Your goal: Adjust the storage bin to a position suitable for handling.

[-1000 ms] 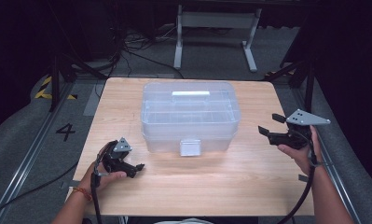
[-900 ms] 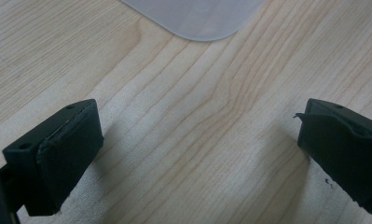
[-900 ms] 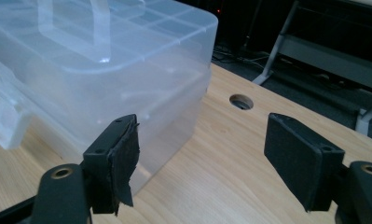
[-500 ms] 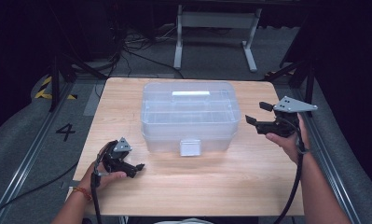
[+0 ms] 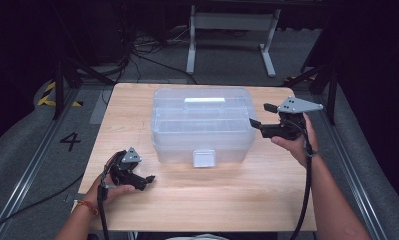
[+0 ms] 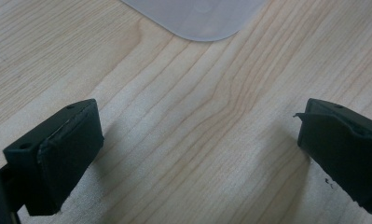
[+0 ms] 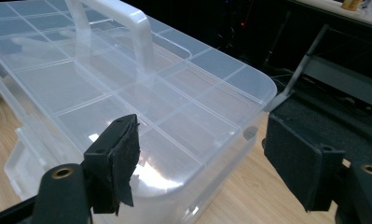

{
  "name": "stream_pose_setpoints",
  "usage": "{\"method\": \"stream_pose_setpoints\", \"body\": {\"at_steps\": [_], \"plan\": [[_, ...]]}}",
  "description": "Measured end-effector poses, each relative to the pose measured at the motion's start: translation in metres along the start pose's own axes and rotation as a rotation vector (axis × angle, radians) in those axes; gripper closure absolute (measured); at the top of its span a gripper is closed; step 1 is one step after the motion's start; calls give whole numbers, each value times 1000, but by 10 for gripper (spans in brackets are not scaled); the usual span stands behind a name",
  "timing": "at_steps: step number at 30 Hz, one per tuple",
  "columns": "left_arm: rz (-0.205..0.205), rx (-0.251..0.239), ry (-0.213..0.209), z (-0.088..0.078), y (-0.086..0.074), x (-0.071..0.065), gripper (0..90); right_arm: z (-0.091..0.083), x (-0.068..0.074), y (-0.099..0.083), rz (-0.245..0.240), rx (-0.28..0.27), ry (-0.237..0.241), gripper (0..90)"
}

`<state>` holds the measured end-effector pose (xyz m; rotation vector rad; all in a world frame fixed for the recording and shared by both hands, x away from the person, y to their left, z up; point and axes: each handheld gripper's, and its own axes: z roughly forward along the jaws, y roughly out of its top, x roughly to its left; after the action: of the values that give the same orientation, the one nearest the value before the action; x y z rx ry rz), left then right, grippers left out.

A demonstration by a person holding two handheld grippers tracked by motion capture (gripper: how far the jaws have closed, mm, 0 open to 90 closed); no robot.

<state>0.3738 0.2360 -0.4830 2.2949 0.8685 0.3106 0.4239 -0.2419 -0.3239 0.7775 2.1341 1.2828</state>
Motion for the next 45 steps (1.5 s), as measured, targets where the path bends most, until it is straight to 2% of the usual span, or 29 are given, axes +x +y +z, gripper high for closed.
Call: {"method": "stream_pose_setpoints", "body": {"at_steps": [21, 45], "plan": [[-3, -2, -2, 0, 0, 0, 5, 37, 13, 23, -33, 36, 39, 299], [-3, -1, -1, 0, 0, 0, 5, 66, 29, 42, -62, 73, 62, 354]]}}
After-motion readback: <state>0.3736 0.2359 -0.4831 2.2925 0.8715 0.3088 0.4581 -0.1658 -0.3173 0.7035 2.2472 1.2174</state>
